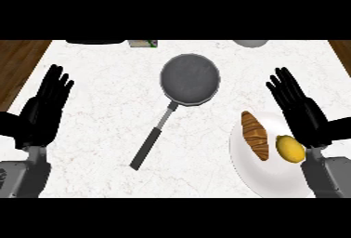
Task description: Pick the croissant from the plate and place it in the pan
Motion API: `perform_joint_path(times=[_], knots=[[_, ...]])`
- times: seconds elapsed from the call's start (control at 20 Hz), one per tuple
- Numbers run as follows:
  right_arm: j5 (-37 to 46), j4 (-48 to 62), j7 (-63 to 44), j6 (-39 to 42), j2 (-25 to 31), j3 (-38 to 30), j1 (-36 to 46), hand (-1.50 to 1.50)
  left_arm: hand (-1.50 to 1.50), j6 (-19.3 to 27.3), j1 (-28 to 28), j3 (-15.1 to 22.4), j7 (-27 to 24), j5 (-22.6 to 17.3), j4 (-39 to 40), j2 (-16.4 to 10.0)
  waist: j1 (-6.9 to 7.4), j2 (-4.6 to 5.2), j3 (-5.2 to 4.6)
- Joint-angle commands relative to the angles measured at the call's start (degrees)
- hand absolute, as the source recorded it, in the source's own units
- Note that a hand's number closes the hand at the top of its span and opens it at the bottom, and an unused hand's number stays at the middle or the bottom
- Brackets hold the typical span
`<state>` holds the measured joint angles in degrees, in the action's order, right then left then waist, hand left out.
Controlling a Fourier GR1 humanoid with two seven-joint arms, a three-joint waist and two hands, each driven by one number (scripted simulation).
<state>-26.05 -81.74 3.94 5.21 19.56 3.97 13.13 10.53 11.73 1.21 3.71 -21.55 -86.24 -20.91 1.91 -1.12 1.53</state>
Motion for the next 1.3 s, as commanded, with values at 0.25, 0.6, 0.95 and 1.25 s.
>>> perform_joint_path(times=[0.25, 0.6, 0.95, 1.25], knots=[[2.14, 5.59, 2.40, -10.35, -0.39, -8.62, 7.47, -1.50, 0.00, 1.01, -10.22, 8.34, 2.03, 16.07, -2.20, -8.08, -0.66, 1.13, -1.41], [15.05, 2.32, -9.52, -26.24, 5.58, -6.76, -10.88, -1.50, 0.00, 2.28, -13.98, 9.68, 2.84, 16.67, -3.06, -5.96, -3.11, 0.65, -1.63], [23.52, -2.99, -21.16, -15.27, 20.91, -0.65, -8.77, -1.50, 0.00, 2.31, -17.39, 11.19, 1.00, 18.36, -5.08, -4.72, -1.46, 0.91, -1.61], [22.43, -7.67, -28.36, -4.09, 23.51, 3.31, -3.77, -1.50, 0.00, 0.91, -15.64, 10.73, 2.63, 18.71, -3.50, -3.98, -1.47, 1.07, -1.57]])
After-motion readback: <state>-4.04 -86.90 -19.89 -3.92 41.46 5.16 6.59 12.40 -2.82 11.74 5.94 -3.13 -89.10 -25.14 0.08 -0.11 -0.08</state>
